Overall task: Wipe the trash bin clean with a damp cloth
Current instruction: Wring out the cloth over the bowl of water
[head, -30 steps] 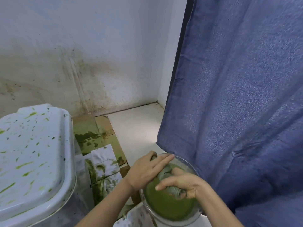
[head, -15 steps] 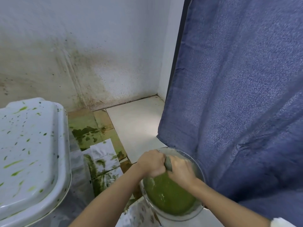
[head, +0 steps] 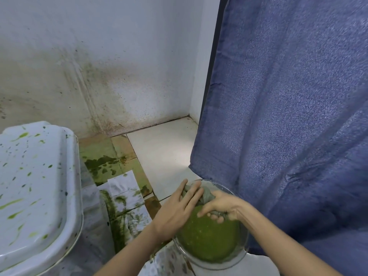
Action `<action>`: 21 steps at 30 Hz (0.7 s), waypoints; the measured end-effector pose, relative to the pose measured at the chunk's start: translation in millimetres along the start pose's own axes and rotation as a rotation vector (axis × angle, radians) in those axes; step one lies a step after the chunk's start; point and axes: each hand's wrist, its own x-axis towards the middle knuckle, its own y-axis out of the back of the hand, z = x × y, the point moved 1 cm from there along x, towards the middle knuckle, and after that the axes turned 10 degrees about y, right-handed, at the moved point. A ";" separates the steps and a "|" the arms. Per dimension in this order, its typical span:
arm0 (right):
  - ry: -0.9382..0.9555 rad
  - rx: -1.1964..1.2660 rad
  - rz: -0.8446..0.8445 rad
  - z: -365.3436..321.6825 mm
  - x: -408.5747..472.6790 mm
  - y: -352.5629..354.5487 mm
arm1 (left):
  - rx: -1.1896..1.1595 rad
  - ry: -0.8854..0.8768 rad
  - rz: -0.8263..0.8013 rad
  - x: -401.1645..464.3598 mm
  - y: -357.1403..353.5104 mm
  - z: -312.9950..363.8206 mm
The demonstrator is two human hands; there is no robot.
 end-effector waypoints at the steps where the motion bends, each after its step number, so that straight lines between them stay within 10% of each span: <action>1: -0.017 -0.024 -0.088 -5.7 -4.3 -1.4 | 0.081 -0.057 0.051 0.7 -4.1 0.3; 6: -0.022 -0.191 -0.070 -14.7 -4.1 -22.6 | -0.034 -0.147 0.286 22.7 -4.7 -9.4; 13: 0.266 -0.863 0.550 2.8 9.7 -31.5 | -0.195 0.352 -0.463 50.2 22.1 1.0; 21: 0.746 -1.090 0.705 24.5 16.6 -4.1 | -0.596 0.358 -0.534 55.1 5.3 8.5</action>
